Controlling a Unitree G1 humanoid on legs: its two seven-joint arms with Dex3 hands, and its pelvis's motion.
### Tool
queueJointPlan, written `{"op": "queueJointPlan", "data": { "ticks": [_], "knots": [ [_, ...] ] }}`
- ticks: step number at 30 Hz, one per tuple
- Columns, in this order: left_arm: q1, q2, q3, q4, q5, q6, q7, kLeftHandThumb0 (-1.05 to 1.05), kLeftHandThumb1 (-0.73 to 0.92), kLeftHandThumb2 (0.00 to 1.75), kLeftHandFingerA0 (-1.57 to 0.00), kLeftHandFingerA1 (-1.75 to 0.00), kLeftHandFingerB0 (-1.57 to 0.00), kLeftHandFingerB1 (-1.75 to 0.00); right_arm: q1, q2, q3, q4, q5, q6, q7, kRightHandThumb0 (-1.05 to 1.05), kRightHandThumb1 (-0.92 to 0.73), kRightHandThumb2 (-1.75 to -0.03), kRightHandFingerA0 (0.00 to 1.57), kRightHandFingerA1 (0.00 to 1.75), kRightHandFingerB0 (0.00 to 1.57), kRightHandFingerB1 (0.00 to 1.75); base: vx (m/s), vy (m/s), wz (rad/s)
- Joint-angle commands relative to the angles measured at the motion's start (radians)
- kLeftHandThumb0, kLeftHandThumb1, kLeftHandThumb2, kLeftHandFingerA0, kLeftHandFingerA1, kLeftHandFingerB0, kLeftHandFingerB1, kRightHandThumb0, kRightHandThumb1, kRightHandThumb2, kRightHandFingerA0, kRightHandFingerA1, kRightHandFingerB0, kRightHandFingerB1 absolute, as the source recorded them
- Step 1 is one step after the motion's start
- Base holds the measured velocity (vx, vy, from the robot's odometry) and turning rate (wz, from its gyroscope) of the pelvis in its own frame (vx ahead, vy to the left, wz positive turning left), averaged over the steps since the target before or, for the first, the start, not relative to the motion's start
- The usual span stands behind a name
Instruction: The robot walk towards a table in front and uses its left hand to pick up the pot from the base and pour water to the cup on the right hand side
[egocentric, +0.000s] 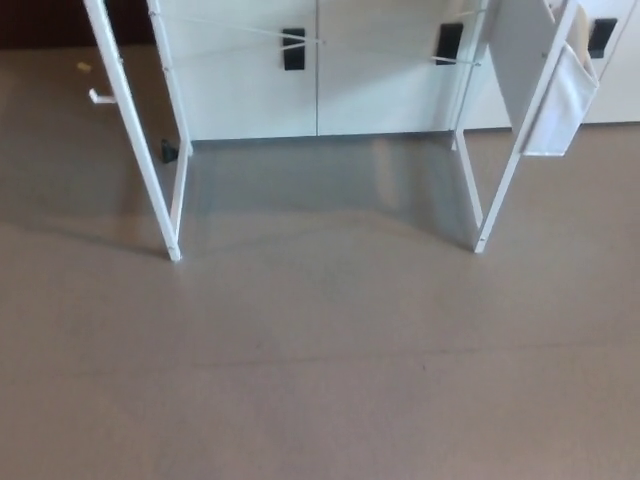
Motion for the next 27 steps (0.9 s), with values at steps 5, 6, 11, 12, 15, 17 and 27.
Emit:
{"op": "queueJointPlan", "data": {
  "ticks": [5, 6, 11, 12, 15, 17, 27],
  "knots": [
    [-0.027, 0.017, 0.009, 0.031, 0.014, -0.083, 0.026, 0.08, 0.54, 0.55, -0.49, -0.42, -0.41, -0.37, 0.005, -0.022, 0.009, 0.009, -0.056, -0.102, -0.055, -0.18, -0.58, -0.56, 0.43, 0.43, 0.32, 0.4, 0.3, -0.003, 0.11],
    [-0.032, 0.015, 0.013, 0.037, 0.009, -0.078, 0.03, 0.08, 0.53, 0.55, -0.5, -0.42, -0.41, -0.37, 0.0, -0.025, 0.01, 0.017, -0.058, -0.098, -0.059, -0.19, -0.57, -0.56, 0.44, 0.43, 0.33, 0.39, 0.21, -0.102, 0.14],
    [-0.046, 0.017, 0.033, 0.037, -0.014, -0.046, -0.001, 0.07, 0.54, 0.55, -0.49, -0.42, -0.39, -0.37, -0.003, -0.016, 0.003, 0.007, -0.049, -0.098, -0.057, -0.14, -0.59, -0.56, 0.42, 0.45, 0.32, 0.41, 0.37, -0.216, 0.21],
    [-0.048, 0.017, 0.039, 0.04, -0.02, -0.042, -0.011, 0.07, 0.54, 0.55, -0.47, -0.41, -0.38, -0.36, -0.01, -0.021, 0.002, 0.026, -0.05, -0.102, -0.052, -0.14, -0.58, -0.56, 0.42, 0.44, 0.32, 0.41, 0.37, -0.397, 0.52],
    [-0.054, 0.017, 0.055, 0.049, -0.03, -0.033, -0.024, 0.08, 0.53, 0.55, -0.48, -0.42, -0.39, -0.37, -0.017, -0.027, 0.005, 0.051, -0.057, -0.114, -0.052, -0.18, -0.58, -0.56, 0.42, 0.42, 0.32, 0.4, 0.34, -0.112, 0.05],
    [-0.057, 0.011, 0.072, 0.05, -0.042, -0.025, -0.032, 0.1, 0.53, 0.56, -0.48, -0.43, -0.39, -0.38, -0.019, -0.029, 0.004, 0.061, -0.056, -0.12, -0.046, -0.18, -0.58, -0.56, 0.41, 0.42, 0.32, 0.4, 0.29, -0.005, 0.0],
    [-0.062, 0.02, 0.072, 0.068, -0.033, -0.018, -0.037, 0.07, 0.53, 0.55, -0.49, -0.42, -0.4, -0.37, -0.01, -0.021, -0.01, 0.073, -0.05, -0.139, -0.036, -0.18, -0.57, -0.56, 0.42, 0.44, 0.32, 0.4, 0.38, 0.132, -0.24]
  ]
}}
